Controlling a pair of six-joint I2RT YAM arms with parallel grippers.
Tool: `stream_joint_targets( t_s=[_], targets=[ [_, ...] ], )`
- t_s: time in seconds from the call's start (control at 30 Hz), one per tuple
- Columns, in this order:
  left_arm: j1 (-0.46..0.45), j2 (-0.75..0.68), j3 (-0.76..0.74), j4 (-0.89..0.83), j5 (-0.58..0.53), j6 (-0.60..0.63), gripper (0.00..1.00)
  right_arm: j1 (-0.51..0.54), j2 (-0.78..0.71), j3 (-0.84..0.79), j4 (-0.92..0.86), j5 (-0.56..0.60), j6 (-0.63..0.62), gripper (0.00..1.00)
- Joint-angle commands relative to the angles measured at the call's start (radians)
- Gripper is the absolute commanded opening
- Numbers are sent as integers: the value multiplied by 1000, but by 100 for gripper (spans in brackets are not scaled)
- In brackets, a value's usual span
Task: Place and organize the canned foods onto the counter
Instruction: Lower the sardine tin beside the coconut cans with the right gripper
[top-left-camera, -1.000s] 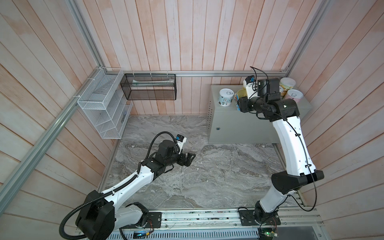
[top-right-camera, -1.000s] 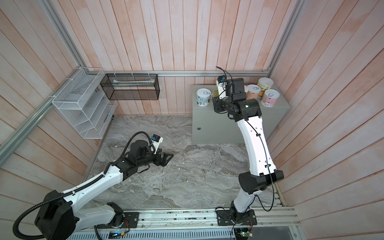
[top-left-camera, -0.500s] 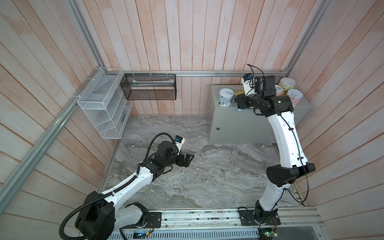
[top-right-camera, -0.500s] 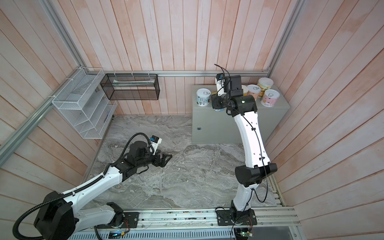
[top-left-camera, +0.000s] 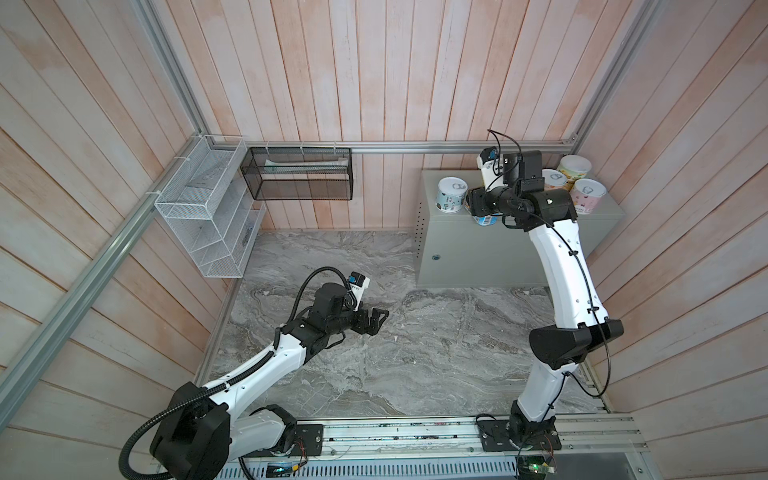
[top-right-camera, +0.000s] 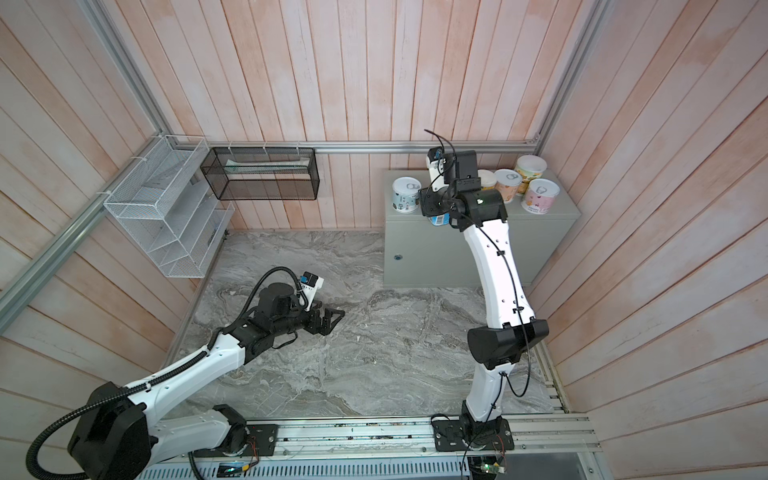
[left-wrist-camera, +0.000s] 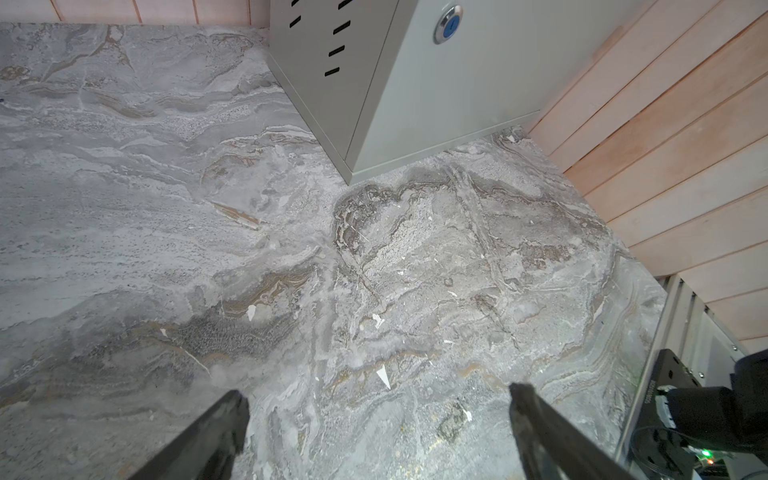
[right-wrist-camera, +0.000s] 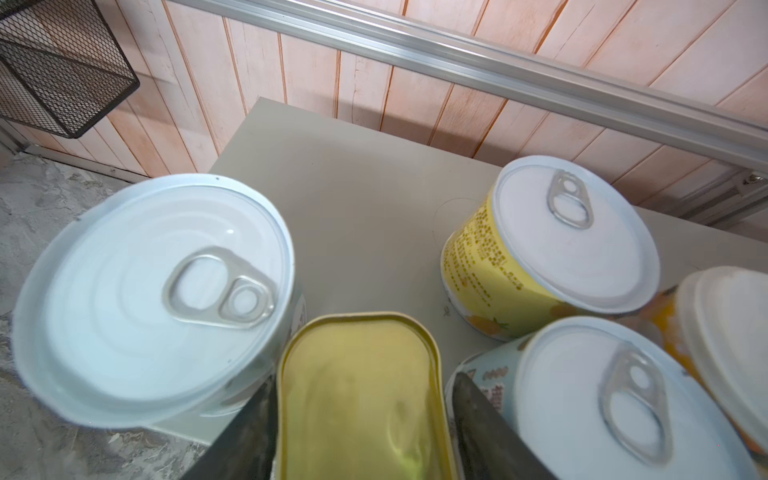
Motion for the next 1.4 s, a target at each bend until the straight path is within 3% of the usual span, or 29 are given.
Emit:
stream_joint_targets(
  t_s=[0.0, 0.13, 0.23, 0.77, 0.83, 0.97, 1.07, 1.37],
  targets=[
    [5, 2, -16, 39, 22, -9, 100, -1, 9, 30, 28, 3, 3, 66],
    [5, 12, -13, 40, 29, -12, 100, -1, 17, 30, 36, 30, 0, 62],
    [5, 18, -11, 40, 34, -13, 100, 0, 28, 29, 34, 34, -2, 53],
    [5, 27, -6, 36, 46, -26, 100, 4, 81, 30, 108, 60, -43, 51],
    [6, 24, -7, 36, 47, -30, 100, 5, 82, 30, 122, 65, -44, 54],
    [6, 14, -10, 38, 57, -31, 100, 17, 61, 26, 152, 65, -51, 75],
    [6, 11, -14, 48, 66, -37, 100, 40, 40, 18, 165, 77, -65, 84],
    [6, 10, -22, 64, 77, -42, 100, 68, -50, -55, 242, 132, -75, 87]
  ],
)
